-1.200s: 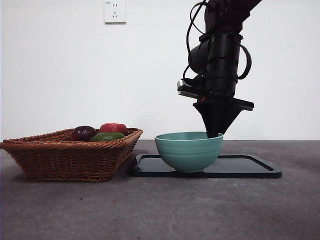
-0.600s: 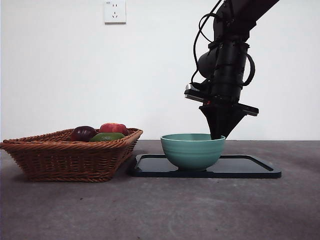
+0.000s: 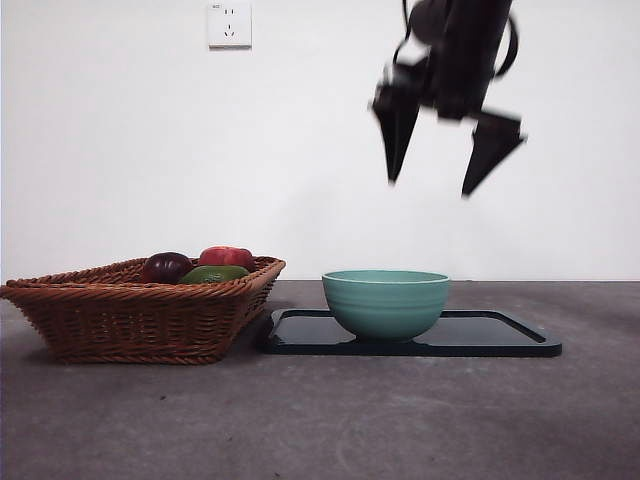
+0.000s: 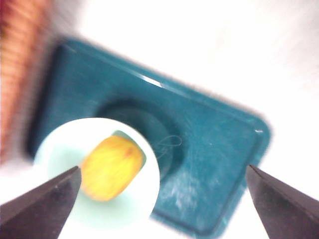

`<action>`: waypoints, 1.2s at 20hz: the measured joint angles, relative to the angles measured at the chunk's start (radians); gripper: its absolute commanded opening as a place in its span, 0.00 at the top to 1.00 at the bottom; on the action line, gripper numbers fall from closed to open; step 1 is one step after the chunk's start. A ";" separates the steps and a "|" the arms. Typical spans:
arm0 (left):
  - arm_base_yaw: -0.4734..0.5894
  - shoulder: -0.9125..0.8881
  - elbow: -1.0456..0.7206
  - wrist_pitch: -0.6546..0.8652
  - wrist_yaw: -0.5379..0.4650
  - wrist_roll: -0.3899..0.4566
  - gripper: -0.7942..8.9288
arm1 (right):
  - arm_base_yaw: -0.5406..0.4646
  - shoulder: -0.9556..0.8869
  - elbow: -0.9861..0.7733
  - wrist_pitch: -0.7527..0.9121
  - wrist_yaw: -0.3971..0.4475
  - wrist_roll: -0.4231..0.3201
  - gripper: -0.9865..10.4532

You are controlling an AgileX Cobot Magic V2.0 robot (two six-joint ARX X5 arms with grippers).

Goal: Pick up the wifruite, put it on the bowl, pick up the plate, put it on desk

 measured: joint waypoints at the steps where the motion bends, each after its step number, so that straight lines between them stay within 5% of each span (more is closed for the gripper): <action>1: 0.000 0.000 0.000 0.000 0.000 0.000 0.33 | 0.000 -0.078 -0.039 0.000 0.002 0.000 0.42; 4: 0.000 0.000 0.000 0.000 0.000 0.000 0.33 | 0.003 -0.342 -0.254 0.000 0.056 -0.003 0.37; 13: 0.000 0.000 0.000 0.000 0.000 0.000 0.33 | 0.074 -1.049 -0.879 0.000 0.028 -0.007 0.37; 24: 0.000 0.000 0.000 0.000 0.000 0.000 0.33 | 0.094 -1.711 -1.119 0.000 0.019 0.092 0.37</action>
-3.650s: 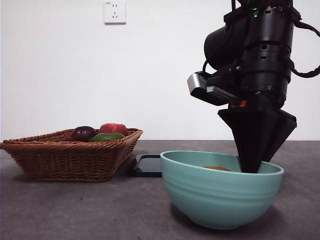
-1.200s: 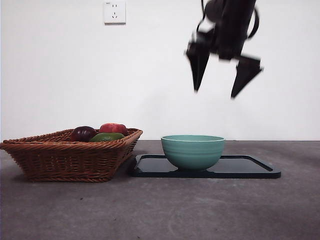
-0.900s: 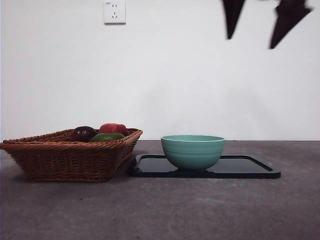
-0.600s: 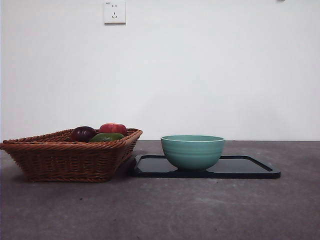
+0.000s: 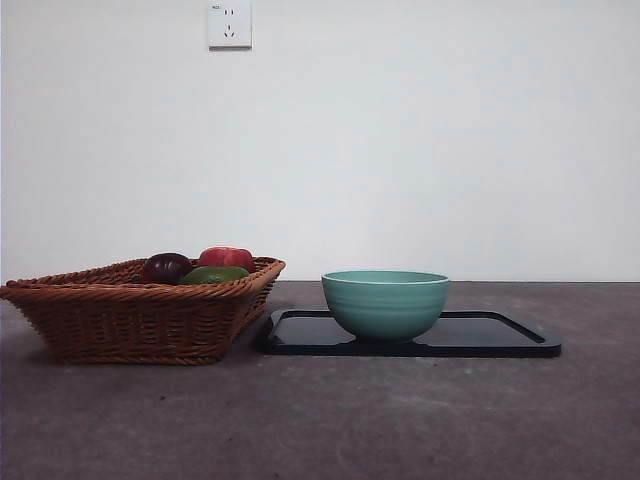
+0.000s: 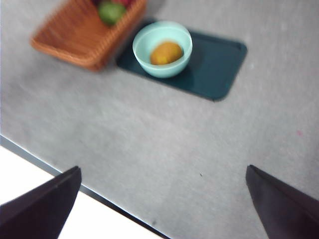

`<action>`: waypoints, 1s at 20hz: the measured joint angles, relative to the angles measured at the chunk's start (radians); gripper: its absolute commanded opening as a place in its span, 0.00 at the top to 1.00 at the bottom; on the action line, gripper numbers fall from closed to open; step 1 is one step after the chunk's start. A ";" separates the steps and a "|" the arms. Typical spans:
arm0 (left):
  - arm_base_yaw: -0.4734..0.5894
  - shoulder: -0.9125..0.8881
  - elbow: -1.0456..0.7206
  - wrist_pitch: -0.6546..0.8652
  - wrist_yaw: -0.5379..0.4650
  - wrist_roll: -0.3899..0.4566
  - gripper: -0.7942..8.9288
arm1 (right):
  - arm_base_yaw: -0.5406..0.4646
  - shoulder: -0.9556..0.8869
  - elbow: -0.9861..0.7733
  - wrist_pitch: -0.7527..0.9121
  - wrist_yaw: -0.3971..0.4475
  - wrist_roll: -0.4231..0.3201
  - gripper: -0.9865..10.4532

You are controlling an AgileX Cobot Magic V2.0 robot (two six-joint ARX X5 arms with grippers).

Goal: Pick up the wifruite, put it on the bowl, pick up the plate, put it on desk

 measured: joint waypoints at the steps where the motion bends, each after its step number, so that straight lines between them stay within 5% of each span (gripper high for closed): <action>1: 0.000 0.000 0.000 0.000 0.000 0.000 0.33 | 0.000 -0.030 -0.004 0.000 -0.001 0.006 0.37; 11: 0.000 0.000 0.000 0.001 0.000 -0.024 0.34 | 0.000 -0.086 -0.004 0.000 -0.070 0.019 0.37; 20: 0.000 0.190 0.000 0.069 0.002 -0.188 0.34 | 0.000 -0.086 -0.004 0.000 -0.072 0.024 0.37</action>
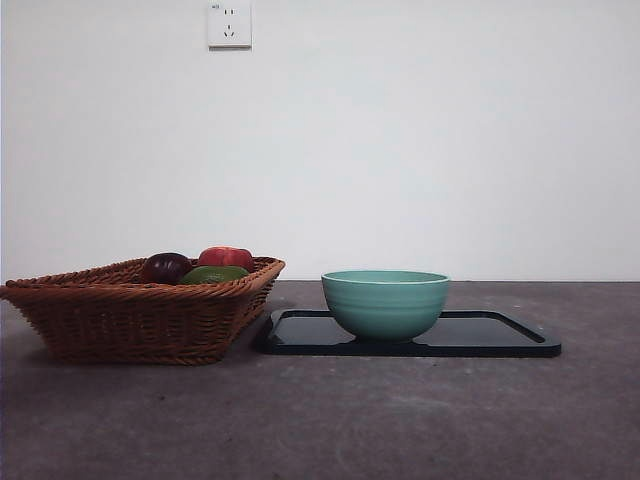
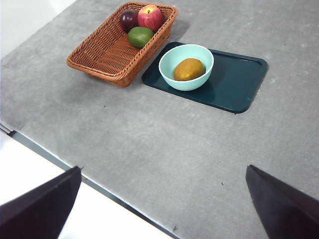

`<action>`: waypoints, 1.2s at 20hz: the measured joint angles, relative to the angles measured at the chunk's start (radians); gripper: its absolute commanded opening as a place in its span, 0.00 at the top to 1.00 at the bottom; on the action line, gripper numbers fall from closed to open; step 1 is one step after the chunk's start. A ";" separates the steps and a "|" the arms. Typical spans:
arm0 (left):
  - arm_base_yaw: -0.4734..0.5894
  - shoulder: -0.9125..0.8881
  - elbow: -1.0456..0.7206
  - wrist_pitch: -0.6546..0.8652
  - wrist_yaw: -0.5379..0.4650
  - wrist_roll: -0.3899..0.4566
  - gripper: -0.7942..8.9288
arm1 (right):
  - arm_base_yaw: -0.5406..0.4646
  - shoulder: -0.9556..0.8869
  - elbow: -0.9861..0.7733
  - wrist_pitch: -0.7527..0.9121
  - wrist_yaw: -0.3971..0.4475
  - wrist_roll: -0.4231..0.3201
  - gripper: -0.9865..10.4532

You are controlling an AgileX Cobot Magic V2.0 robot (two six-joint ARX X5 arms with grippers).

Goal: Pick up the wifruite, put it on the bowl, pick up the plate, put it on desk

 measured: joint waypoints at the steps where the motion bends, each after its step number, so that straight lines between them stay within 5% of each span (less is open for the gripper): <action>1: 0.000 0.035 0.000 0.027 0.004 -0.008 0.34 | 0.000 0.000 0.000 0.000 0.000 0.000 0.37; 9: 0.001 0.395 0.013 0.145 0.037 -0.045 0.34 | 0.000 0.000 0.000 0.000 0.000 0.000 0.37; 17: 0.055 0.784 0.275 0.136 0.108 -0.052 0.34 | 0.000 0.000 0.000 0.000 0.000 0.000 0.37; 24: 0.142 1.134 0.593 -0.073 0.138 0.010 0.34 | 0.000 0.000 0.000 0.000 0.000 0.000 0.37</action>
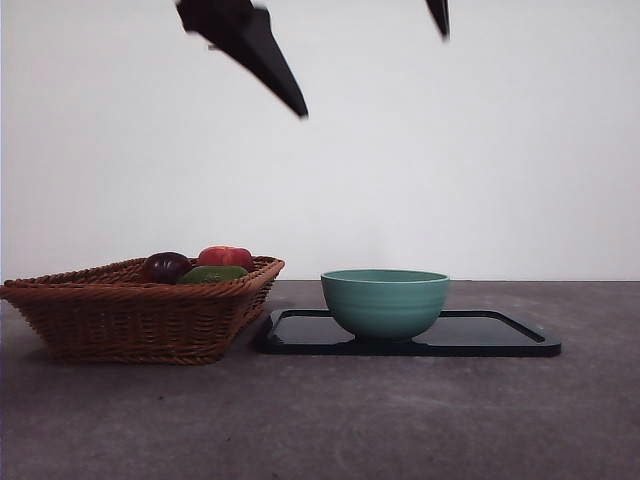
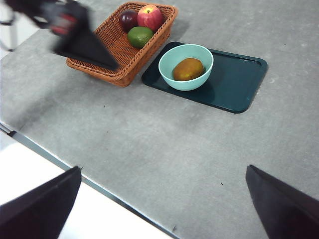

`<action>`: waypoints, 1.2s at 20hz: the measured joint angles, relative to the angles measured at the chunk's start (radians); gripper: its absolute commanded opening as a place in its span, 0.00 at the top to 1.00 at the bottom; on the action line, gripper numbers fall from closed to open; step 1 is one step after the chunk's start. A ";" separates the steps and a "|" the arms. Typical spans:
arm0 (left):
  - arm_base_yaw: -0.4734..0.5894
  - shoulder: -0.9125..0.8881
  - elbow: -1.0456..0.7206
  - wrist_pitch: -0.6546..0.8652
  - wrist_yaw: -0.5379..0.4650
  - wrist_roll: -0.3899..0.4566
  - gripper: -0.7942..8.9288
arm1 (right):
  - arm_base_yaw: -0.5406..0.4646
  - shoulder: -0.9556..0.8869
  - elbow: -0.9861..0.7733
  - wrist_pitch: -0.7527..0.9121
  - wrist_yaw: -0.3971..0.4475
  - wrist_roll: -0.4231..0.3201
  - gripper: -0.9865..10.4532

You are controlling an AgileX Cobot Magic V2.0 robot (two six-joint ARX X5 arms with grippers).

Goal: Pick up the wifruite, put it on the bowl, pick up the plate, put it on desk

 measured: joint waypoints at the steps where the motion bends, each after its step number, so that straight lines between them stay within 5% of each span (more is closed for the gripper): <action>1: 0.010 0.044 0.038 -0.022 0.000 0.011 0.34 | 0.000 0.000 0.000 0.000 0.000 0.000 0.37; 10: 0.113 0.434 0.475 -0.090 0.000 0.109 0.34 | 0.000 0.000 0.000 0.000 0.000 0.000 0.37; 24: 0.166 0.557 0.492 0.067 -0.057 0.185 0.34 | 0.000 0.000 0.000 0.000 0.000 0.000 0.37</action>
